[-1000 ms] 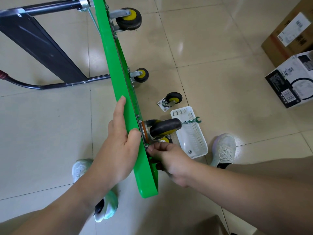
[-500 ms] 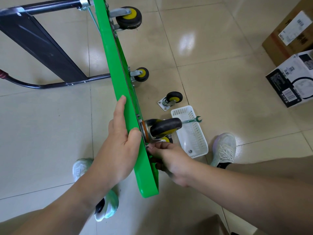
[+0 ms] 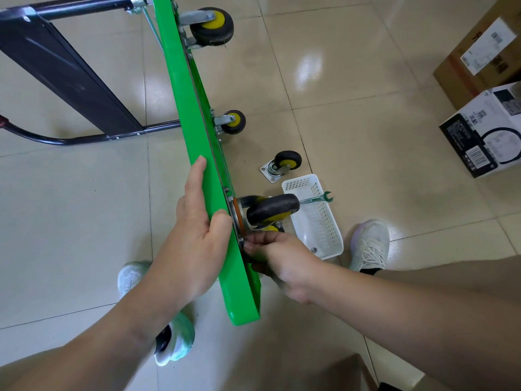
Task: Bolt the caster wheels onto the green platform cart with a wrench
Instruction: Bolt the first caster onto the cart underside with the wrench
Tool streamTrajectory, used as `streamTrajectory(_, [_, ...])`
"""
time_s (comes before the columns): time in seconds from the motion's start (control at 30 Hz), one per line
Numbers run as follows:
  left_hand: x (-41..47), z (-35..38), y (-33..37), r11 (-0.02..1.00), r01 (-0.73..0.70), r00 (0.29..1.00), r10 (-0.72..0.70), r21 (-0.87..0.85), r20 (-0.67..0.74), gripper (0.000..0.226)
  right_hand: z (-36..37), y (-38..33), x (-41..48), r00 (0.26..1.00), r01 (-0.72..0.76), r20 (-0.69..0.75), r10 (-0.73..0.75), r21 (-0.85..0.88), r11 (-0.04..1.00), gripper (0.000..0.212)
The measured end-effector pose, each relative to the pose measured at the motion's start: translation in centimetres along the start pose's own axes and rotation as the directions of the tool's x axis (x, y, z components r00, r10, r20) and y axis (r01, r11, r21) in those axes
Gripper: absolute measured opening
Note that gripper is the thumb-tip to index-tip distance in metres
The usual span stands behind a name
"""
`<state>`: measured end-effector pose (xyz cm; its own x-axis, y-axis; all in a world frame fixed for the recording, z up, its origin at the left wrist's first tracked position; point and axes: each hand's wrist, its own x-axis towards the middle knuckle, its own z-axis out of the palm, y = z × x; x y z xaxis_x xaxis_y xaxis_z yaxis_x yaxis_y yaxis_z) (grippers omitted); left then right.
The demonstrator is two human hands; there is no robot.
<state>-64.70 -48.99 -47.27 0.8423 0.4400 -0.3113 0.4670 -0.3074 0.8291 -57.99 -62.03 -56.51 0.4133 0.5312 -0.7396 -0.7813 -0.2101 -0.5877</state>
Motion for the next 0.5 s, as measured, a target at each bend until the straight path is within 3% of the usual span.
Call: streamTrajectory(0.5, [0.04,-0.04,-0.18,1.0,-0.008,1.0,0.008,0.013,0.005,0.068,0.09,0.06,-0.35,1.0,-0.002,0.006,0.002,-0.03,1.0,0.01])
